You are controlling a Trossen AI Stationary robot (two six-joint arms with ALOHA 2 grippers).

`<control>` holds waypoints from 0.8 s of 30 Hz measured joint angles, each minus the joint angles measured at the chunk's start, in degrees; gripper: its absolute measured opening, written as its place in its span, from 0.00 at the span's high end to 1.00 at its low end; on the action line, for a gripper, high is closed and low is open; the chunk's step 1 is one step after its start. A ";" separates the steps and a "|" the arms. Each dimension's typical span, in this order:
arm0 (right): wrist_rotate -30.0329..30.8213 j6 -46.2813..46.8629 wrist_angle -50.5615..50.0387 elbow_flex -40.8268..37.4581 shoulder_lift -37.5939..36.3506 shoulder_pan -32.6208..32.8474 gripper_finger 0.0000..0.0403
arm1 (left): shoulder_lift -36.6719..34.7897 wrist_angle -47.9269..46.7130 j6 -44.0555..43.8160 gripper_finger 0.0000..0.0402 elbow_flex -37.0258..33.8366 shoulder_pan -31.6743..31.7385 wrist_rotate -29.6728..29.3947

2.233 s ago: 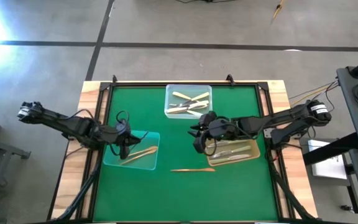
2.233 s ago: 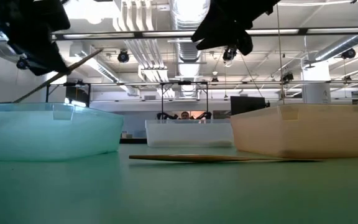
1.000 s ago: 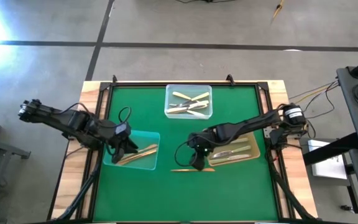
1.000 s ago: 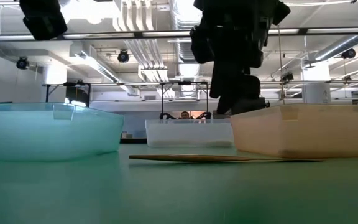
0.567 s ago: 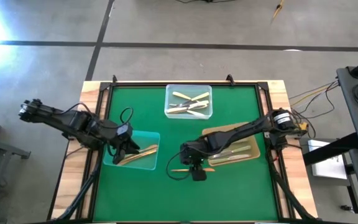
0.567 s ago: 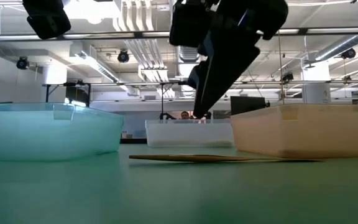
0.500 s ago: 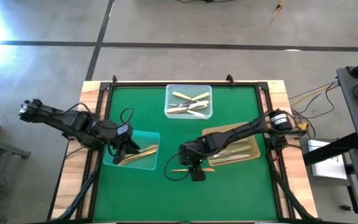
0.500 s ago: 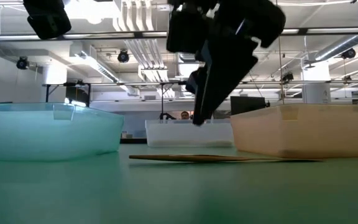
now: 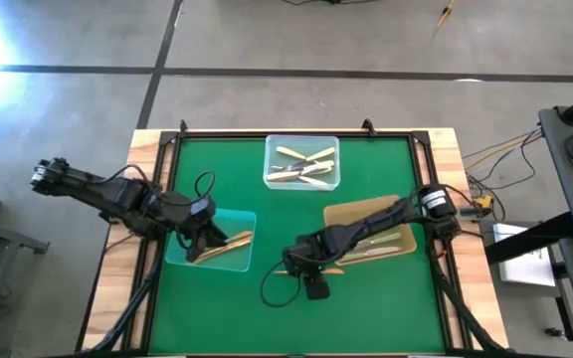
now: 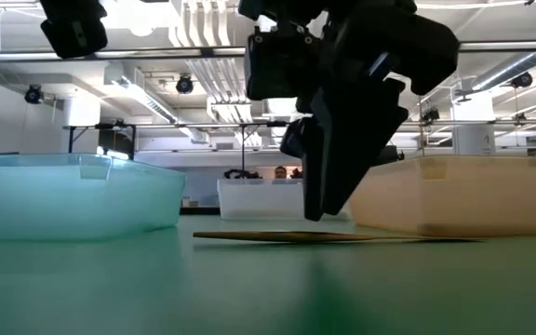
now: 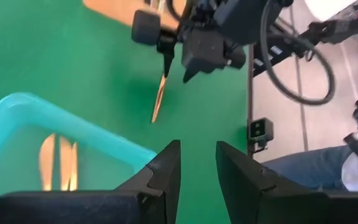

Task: Sort silverware by color (type)
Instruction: Put the gold knife into the blue bin

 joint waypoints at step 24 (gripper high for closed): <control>10.68 5.09 8.14 -1.37 0.00 1.49 0.65 | 9.91 12.90 2.34 0.79 -0.06 -0.71 2.12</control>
